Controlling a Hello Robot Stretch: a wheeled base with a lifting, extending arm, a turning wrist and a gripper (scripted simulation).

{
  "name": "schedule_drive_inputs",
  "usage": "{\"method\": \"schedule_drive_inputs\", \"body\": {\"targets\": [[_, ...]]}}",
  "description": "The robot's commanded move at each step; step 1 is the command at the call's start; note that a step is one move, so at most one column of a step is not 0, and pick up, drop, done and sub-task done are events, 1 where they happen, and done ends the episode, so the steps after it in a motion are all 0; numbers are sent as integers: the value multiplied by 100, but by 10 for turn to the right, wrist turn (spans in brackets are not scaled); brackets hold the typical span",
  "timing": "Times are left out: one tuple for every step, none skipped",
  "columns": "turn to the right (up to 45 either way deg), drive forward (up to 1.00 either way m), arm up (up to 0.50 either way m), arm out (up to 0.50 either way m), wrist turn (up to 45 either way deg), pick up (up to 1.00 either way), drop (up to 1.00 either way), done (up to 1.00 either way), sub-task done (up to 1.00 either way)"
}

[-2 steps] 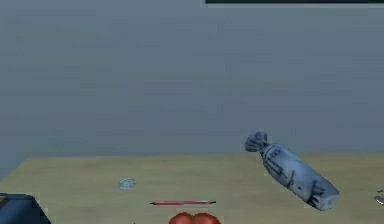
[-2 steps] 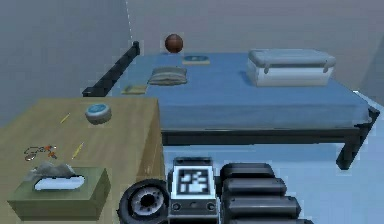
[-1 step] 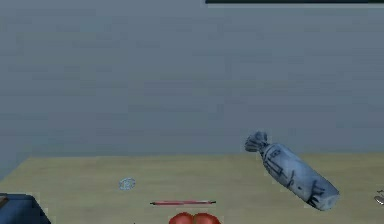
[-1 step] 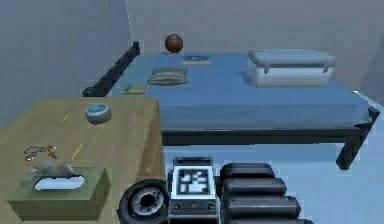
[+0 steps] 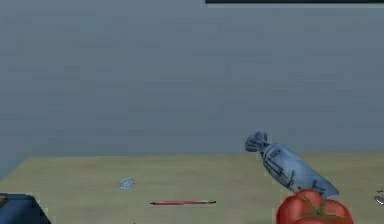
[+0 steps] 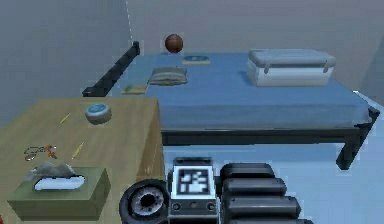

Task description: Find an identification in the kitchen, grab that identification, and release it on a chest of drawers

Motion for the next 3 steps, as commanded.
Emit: {"method": "schedule_drive_inputs", "body": {"targets": [[0, 0, -12, 0, 0, 0, 0, 0, 0], [0, 0, 0, 0, 0, 0, 100, 0, 0], [0, 0, 10, 0, 0, 0, 0, 0, 0]]}}
